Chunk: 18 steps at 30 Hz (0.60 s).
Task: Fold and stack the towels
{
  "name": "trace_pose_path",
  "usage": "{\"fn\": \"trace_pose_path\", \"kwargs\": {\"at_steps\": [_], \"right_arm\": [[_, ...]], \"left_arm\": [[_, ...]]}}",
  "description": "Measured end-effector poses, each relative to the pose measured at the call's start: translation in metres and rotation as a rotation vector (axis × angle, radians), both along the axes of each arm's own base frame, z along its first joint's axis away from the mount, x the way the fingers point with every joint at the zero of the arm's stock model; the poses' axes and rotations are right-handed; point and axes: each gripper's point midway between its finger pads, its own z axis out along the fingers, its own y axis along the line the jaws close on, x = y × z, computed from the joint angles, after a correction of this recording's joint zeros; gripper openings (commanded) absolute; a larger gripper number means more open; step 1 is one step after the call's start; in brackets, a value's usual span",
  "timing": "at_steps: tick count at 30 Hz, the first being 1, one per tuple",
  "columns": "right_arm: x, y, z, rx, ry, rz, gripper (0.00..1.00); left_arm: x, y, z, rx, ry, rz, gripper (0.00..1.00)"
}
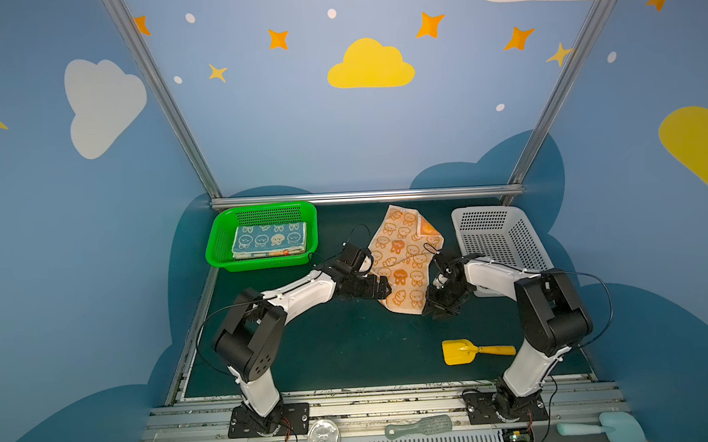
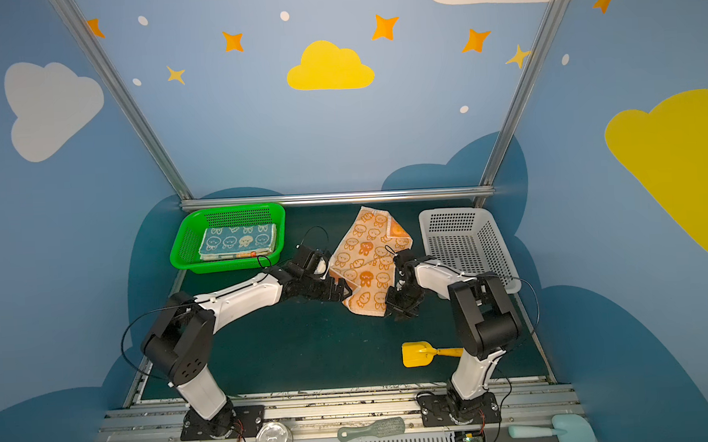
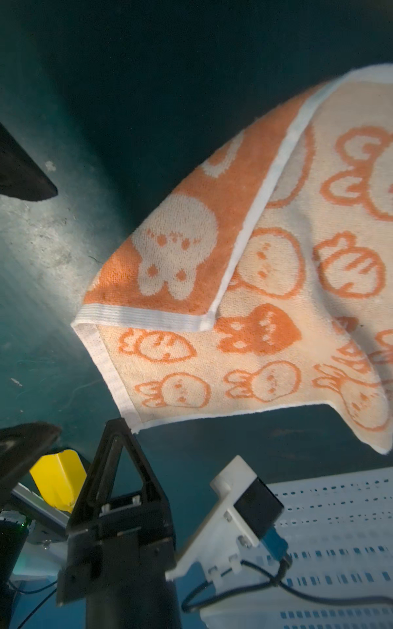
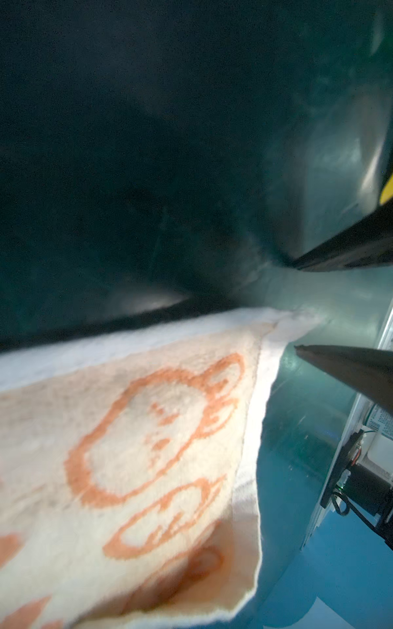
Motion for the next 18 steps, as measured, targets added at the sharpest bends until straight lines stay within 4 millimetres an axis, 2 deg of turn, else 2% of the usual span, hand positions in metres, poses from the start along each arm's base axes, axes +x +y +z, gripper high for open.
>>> {"fn": "trace_pose_path", "kwargs": {"at_steps": [5,18], "right_arm": [[0.0,0.0,-0.002,-0.003,0.005,-0.003,0.29],[0.019,0.002,-0.005,-0.015,-0.01,0.007,0.04]], "left_arm": [[-0.001,-0.003,0.004,0.002,-0.016,-0.005,1.0],[-0.005,-0.002,0.0,0.043,-0.026,-0.014,1.0]]}}
